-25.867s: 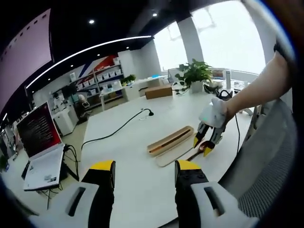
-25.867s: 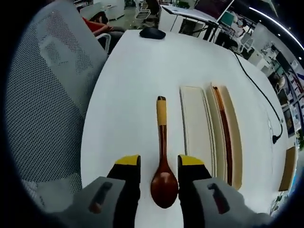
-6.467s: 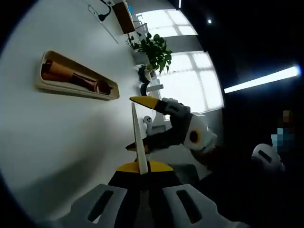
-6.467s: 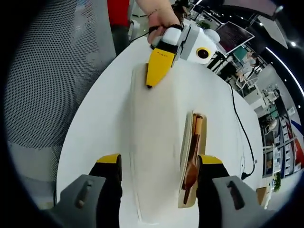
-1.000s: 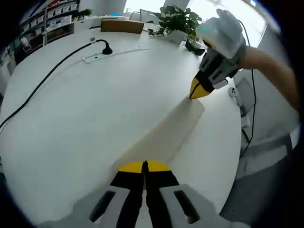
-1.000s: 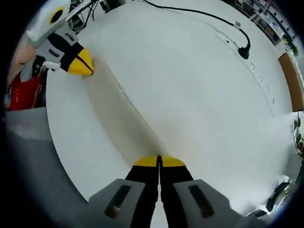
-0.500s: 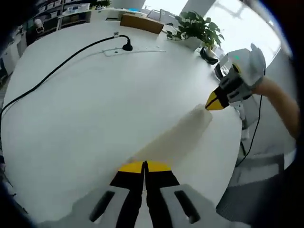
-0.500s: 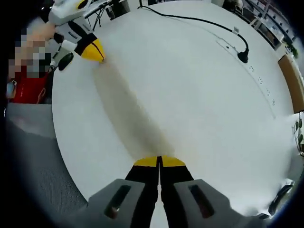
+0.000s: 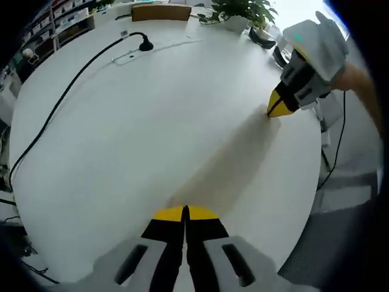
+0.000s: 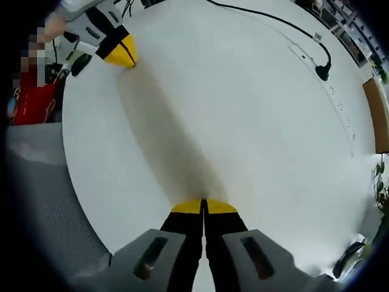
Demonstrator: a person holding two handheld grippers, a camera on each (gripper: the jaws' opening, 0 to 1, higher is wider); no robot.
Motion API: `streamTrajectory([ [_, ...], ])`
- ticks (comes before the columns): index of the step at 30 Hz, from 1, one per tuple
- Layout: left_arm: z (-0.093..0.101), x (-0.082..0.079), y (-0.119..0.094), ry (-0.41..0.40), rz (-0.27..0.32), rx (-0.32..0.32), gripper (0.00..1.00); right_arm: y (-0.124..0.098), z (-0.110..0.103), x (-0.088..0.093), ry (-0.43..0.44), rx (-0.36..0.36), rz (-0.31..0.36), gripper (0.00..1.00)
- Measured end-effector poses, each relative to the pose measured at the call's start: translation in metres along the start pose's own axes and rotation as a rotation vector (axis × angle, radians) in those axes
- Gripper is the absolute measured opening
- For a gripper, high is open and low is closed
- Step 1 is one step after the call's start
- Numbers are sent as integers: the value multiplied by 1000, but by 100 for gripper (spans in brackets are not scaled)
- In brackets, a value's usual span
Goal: Arrange the utensils inside the cutlery case until each visible utensil rests in its matching compartment.
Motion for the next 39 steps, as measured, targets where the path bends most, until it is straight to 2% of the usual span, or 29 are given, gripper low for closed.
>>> streamTrajectory([
  [2, -1, 0, 0, -59, 34, 44, 0, 0, 0, 0, 36, -3, 7, 0],
  [4, -4, 2, -1, -66, 49, 50, 0, 0, 0, 0, 55, 2, 11, 0],
  [7, -3, 0, -1, 3, 38, -10, 0, 0, -1, 0, 56, 30, 11, 0],
  [9, 1, -1, -1, 0, 40, -49, 0, -2, 0, 1, 57, 32, 25, 0],
  [10, 2, -1, -2, 1, 47, -51, 0, -2, 0, 1, 58, 23, 41, 0],
  [11, 1, 0, -3, -2, 82, -50, 0, -3, 0, -2, 13, 10, 97, 0],
  [12, 1, 1, -6, -46, 102, -66, 0, -4, -1, -3, -11, 0, 130, 0],
  [13, -3, 2, -15, -69, 135, -111, 0, -13, 3, -2, 23, 42, 196, 0],
  [14, -3, -5, -22, -25, 201, -129, 0, -21, 8, -2, 48, 72, 215, 0],
  [15, 2, -13, -35, 42, 276, -128, 0, -34, 11, -6, 112, 87, 281, 0],
  [17, 9, -12, -53, 57, 301, -125, 0, -54, 0, -9, 173, 28, 387, 0],
  [19, 22, -11, -78, 83, 361, -100, 0, -68, -8, -5, 153, 26, 434, 0],
  [20, 33, -13, -95, 94, 419, -73, 0, -80, -14, 0, 111, 47, 467, 0],
  [22, 49, -10, -125, 115, 490, -57, 0, -96, -25, 11, 42, 90, 521, 0],
  [25, 75, -5, -163, 91, 624, -6, 9, -110, -53, 35, 33, 67, 579, 3],
  [26, 83, -2, -178, 64, 684, 18, 11, -114, -65, 47, 33, 45, 592, 8],
  [28, 100, 7, -200, 69, 771, 68, 13, -122, -80, 60, 43, 37, 634, 20],
  [29, 103, 9, -205, 70, 792, 76, 15, -127, -87, 65, 38, 35, 667, 23],
  [30, 110, 13, -220, 51, 862, 85, 16, -134, -96, 75, 40, 40, 707, 26],
  [33, 119, 30, -249, 9, 985, 85, 20, -148, -117, 96, 132, 18, 809, 27],
  [35, 120, 43, -264, -24, 1060, 64, 24, -156, -128, 110, 194, 10, 868, 32],
  [37, 120, 58, -271, -20, 1098, 30, 26, -162, -136, 123, 220, 41, 917, 39],
  [39, 118, 76, -268, -38, 1117, 16, 31, -167, -142, 137, 229, 75, 935, 44],
])
Point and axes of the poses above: the point that each gripper's makers call its tool centre point, and the gripper's own axes: y roughly forward along the fingers, z roughly to its right, x roughly out of its underside, the point moved 1 cm from there along -y, roughly backward along the fingers, and after that the axes turned 1 degree about -z, right-handed, at the moved point
